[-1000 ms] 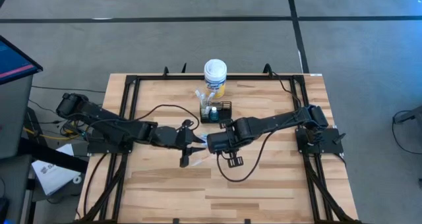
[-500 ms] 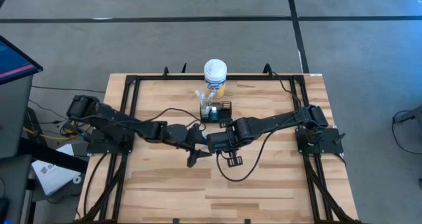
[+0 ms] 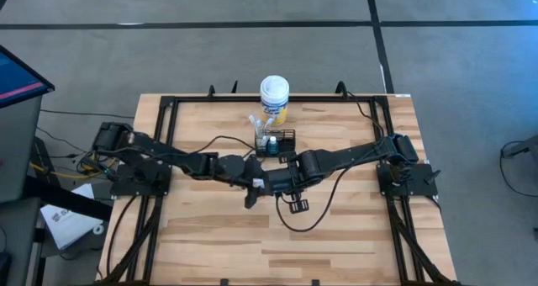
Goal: Pick & Place toothbrushing station
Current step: Put the orange toothbrush into the black wire organizer
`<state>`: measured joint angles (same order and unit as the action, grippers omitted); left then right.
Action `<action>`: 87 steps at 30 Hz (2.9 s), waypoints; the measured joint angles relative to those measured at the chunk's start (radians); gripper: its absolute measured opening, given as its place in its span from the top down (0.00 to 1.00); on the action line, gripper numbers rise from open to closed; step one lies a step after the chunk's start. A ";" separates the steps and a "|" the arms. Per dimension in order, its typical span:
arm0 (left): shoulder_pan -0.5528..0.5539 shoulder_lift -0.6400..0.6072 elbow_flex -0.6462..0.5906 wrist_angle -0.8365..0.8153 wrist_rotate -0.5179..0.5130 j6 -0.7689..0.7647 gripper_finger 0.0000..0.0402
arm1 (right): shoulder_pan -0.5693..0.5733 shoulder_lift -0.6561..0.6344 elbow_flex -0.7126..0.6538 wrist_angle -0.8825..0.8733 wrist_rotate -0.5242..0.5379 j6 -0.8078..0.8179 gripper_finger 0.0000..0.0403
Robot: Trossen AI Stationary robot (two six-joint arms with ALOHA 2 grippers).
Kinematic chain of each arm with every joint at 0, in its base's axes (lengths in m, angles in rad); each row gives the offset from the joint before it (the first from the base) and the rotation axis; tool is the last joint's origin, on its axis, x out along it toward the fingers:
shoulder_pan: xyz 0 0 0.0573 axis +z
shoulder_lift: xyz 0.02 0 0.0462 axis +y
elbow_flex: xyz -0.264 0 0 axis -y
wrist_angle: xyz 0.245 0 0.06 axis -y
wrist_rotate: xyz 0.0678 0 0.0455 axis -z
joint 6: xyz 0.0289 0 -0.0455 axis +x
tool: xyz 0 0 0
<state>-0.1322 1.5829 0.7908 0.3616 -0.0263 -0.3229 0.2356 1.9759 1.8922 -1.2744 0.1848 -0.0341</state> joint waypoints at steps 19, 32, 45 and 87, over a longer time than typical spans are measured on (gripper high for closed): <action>0.000 0.132 0.114 -0.010 0.059 0.028 0.74 | 0.000 0.000 -0.001 -0.008 0.001 0.000 1.00; -0.015 0.132 0.113 -0.008 0.009 0.032 1.00 | 0.006 0.000 -0.001 -0.005 0.001 0.000 1.00; -0.020 0.132 0.113 -0.008 -0.001 0.034 1.00 | 0.006 0.000 -0.001 -0.021 0.001 0.028 0.99; -0.081 -0.346 -0.111 -0.113 -0.504 0.131 1.00 | 0.071 -0.260 0.000 -0.013 0.138 0.166 0.76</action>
<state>-0.2134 1.2367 0.6795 0.2490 -0.5308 -0.1915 0.3066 1.7156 1.8919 -1.2870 0.3233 0.1321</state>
